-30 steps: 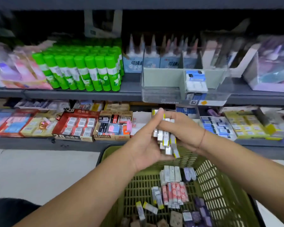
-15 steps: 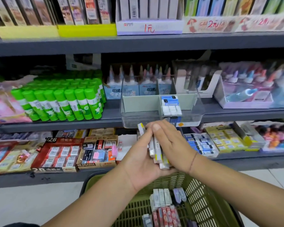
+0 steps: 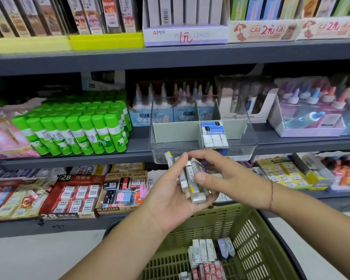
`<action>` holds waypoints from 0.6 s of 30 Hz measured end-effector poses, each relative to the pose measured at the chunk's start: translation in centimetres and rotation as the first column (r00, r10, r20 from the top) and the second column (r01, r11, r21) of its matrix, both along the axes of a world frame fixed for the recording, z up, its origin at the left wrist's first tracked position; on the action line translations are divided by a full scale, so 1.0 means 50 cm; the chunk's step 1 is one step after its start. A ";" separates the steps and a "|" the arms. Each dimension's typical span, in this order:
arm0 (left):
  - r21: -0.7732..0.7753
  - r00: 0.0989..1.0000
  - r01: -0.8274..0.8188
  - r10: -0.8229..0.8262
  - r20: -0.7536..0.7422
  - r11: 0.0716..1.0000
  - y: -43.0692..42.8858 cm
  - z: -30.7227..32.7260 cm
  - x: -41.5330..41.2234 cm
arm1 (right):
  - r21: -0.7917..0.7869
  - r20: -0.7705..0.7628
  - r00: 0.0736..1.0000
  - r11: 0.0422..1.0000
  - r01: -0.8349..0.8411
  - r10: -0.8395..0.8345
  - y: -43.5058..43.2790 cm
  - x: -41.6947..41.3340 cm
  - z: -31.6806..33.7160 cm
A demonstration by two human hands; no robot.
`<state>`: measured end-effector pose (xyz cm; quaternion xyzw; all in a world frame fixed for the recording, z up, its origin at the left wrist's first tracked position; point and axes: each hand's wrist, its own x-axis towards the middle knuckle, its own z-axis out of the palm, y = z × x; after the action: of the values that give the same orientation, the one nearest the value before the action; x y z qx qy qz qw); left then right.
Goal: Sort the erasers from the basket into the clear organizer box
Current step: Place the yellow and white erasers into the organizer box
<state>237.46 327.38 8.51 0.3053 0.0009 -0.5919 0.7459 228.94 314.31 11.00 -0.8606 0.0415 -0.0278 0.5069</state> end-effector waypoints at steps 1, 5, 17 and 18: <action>0.005 1.000 -0.001 0.001 0.011 1.000 0.000 0.000 0.001 | -0.052 0.003 1.000 0.999 -0.006 0.007 0.002 -0.001 0.002; -0.006 1.000 -0.005 0.005 -0.003 1.000 0.000 0.000 -0.001 | -0.039 0.087 0.993 0.996 0.086 -0.082 0.016 -0.002 0.009; -0.142 0.998 0.011 -0.019 -0.056 0.990 -0.007 0.011 -0.005 | 0.107 0.416 0.831 0.927 0.359 -0.369 0.050 -0.010 -0.002; -0.145 0.998 -0.006 -0.002 -0.059 0.989 -0.007 0.012 -0.003 | 0.083 0.424 0.835 0.934 0.349 -0.350 0.050 -0.010 -0.001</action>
<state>237.30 327.02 9.10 0.2327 -0.0197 -0.5985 0.7663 228.45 316.79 10.97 -0.8101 0.0842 -0.3097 0.4906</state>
